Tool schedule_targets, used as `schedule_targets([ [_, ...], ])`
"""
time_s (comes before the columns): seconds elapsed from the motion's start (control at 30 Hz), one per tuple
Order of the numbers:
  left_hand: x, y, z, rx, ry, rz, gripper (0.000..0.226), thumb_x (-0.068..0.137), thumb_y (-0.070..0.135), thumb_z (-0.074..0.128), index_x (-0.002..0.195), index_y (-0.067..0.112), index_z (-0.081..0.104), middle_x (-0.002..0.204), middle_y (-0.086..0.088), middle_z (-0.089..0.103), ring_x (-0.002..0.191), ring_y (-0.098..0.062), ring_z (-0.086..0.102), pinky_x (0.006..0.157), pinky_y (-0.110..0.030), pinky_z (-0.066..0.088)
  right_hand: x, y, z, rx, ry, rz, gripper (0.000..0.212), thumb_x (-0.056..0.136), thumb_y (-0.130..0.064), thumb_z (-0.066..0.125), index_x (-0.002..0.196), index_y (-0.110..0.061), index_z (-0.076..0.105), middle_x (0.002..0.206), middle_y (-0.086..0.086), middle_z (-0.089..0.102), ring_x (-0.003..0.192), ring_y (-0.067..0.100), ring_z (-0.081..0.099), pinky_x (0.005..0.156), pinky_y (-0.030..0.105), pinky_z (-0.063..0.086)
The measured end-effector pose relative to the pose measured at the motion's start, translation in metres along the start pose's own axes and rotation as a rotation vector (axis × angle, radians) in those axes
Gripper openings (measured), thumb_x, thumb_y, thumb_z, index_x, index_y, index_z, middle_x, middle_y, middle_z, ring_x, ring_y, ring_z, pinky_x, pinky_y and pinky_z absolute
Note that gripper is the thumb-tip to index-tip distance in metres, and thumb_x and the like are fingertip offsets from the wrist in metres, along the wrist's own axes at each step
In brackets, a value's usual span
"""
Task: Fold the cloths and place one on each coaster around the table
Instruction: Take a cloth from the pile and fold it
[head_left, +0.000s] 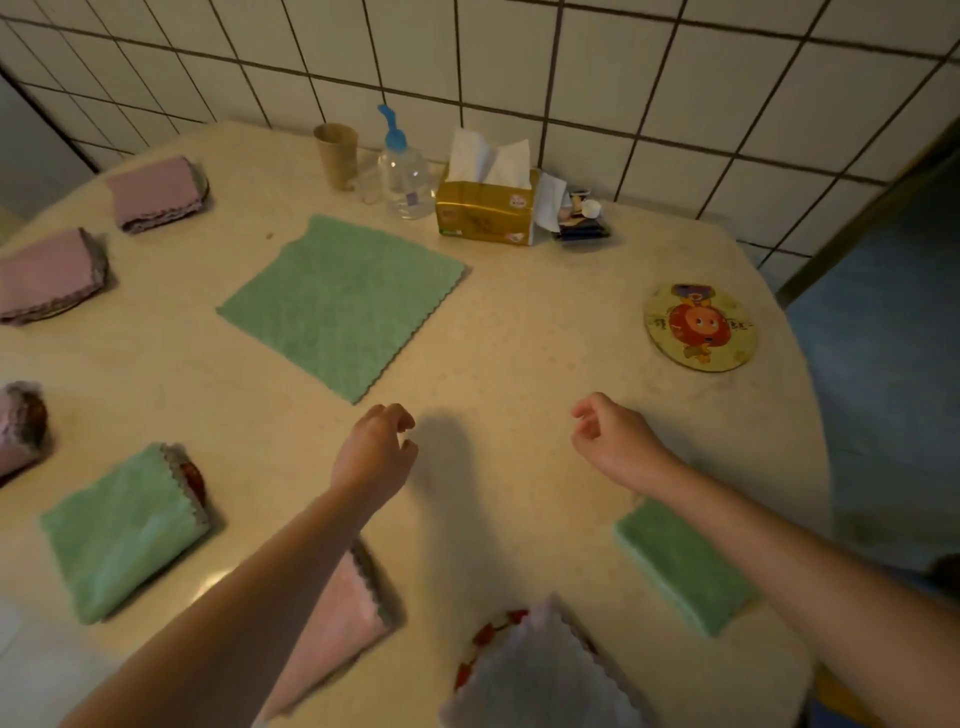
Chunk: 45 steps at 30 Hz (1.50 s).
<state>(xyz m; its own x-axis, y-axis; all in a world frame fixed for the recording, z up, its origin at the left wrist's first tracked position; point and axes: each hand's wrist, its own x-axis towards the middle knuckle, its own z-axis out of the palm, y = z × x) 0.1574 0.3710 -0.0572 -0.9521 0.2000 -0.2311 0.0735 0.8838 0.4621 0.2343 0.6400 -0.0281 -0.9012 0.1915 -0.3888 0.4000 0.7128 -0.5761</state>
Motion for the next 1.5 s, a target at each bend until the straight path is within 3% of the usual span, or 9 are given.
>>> schedule_targets([
  [0.2, 0.051, -0.079, -0.040, 0.183, -0.074, 0.158, 0.038, 0.079, 0.008, 0.059, 0.117, 0.015, 0.061, 0.124, -0.008, 0.056, 0.115, -0.031, 0.048, 0.092, -0.039, 0.045, 0.043, -0.085, 0.081, -0.074, 0.011, -0.133, 0.022, 0.087, -0.012, 0.054, 0.108, -0.013, 0.058, 0.113, 0.005, 0.059, 0.103, 0.020, 0.057, 0.090, 0.031, 0.046],
  [0.4, 0.095, -0.130, -0.068, 0.227, -0.152, 0.323, 0.060, 0.077, 0.006, 0.060, 0.136, 0.013, 0.050, 0.143, -0.006, 0.046, 0.132, -0.027, 0.039, 0.108, -0.036, 0.036, 0.073, -0.163, 0.137, -0.180, -0.080, -0.235, 0.035, 0.090, -0.014, 0.049, 0.125, -0.010, 0.050, 0.129, 0.009, 0.049, 0.118, 0.027, 0.046, 0.100, 0.041, 0.040],
  [0.53, 0.120, -0.149, -0.081, 0.236, -0.213, 0.399, 0.061, 0.080, 0.012, 0.062, 0.139, 0.015, 0.046, 0.148, -0.003, 0.041, 0.139, -0.023, 0.032, 0.114, -0.033, 0.026, 0.089, -0.194, 0.166, -0.320, -0.107, -0.260, 0.032, 0.089, -0.018, 0.050, 0.119, -0.006, 0.048, 0.124, 0.014, 0.048, 0.116, 0.035, 0.042, 0.094, 0.044, 0.042],
  [0.7, 0.132, -0.165, -0.089, 0.304, -0.252, 0.478, 0.065, 0.078, 0.015, 0.059, 0.141, 0.025, 0.044, 0.151, 0.005, 0.036, 0.139, -0.019, 0.031, 0.113, -0.036, 0.028, 0.113, -0.210, 0.177, -0.490, -0.011, -0.226, 0.036, 0.091, -0.031, 0.054, 0.117, -0.008, 0.044, 0.121, 0.012, 0.048, 0.116, 0.032, 0.042, 0.084, 0.043, 0.045],
  [0.83, 0.138, -0.169, -0.089, 0.336, -0.216, 0.539, 0.063, 0.076, 0.015, 0.058, 0.138, 0.028, 0.049, 0.147, 0.006, 0.042, 0.133, -0.020, 0.039, 0.111, -0.036, 0.030, 0.124, -0.215, 0.178, -0.602, 0.090, -0.324, 0.024, 0.079, -0.016, 0.063, 0.101, -0.010, 0.055, 0.100, 0.008, 0.060, 0.095, 0.030, 0.058, 0.063, 0.035, 0.045],
  [0.93, 0.144, -0.169, -0.087, 0.346, -0.159, 0.570, 0.059, 0.074, 0.014, 0.060, 0.131, 0.026, 0.056, 0.138, 0.005, 0.052, 0.122, -0.024, 0.048, 0.106, -0.036, 0.036, 0.128, -0.214, 0.176, -0.686, 0.143, -0.378, 0.029, 0.050, -0.008, 0.076, 0.071, -0.014, 0.058, 0.068, 0.002, 0.059, 0.060, 0.025, 0.060, 0.043, 0.025, 0.026],
  [1.1, 0.162, -0.156, -0.090, 0.309, -0.038, 0.552, 0.042, 0.075, 0.017, 0.069, 0.117, 0.020, 0.064, 0.108, -0.003, 0.065, 0.096, -0.032, 0.058, 0.088, -0.038, 0.044, 0.129, -0.229, 0.157, -0.537, 0.285, -0.372, 0.020, 0.061, -0.013, 0.069, 0.074, -0.014, 0.055, 0.067, 0.002, 0.058, 0.041, 0.031, 0.054, 0.039, 0.025, 0.023],
  [1.27, 0.184, -0.155, -0.104, 0.270, 0.034, 0.505, 0.036, 0.069, 0.010, 0.074, 0.104, 0.015, 0.070, 0.101, -0.009, 0.064, 0.089, -0.036, 0.059, 0.074, -0.041, 0.050, 0.118, -0.230, 0.119, -0.226, 0.286, -0.380, 0.009, 0.085, -0.017, 0.049, 0.093, -0.013, 0.046, 0.080, 0.005, 0.060, 0.061, 0.035, 0.055, 0.050, 0.037, 0.040],
  [1.5, 0.196, -0.138, -0.146, 0.050, 0.094, 0.274, 0.036, 0.085, 0.002, 0.053, 0.117, 0.012, 0.067, 0.118, -0.015, 0.066, 0.104, -0.036, 0.061, 0.087, -0.040, 0.050, 0.116, -0.216, 0.061, 0.343, 0.257, -0.128, 0.005, 0.094, -0.017, 0.048, 0.095, -0.015, 0.044, 0.101, 0.006, 0.060, 0.069, 0.020, 0.070, 0.054, 0.046, 0.058],
])
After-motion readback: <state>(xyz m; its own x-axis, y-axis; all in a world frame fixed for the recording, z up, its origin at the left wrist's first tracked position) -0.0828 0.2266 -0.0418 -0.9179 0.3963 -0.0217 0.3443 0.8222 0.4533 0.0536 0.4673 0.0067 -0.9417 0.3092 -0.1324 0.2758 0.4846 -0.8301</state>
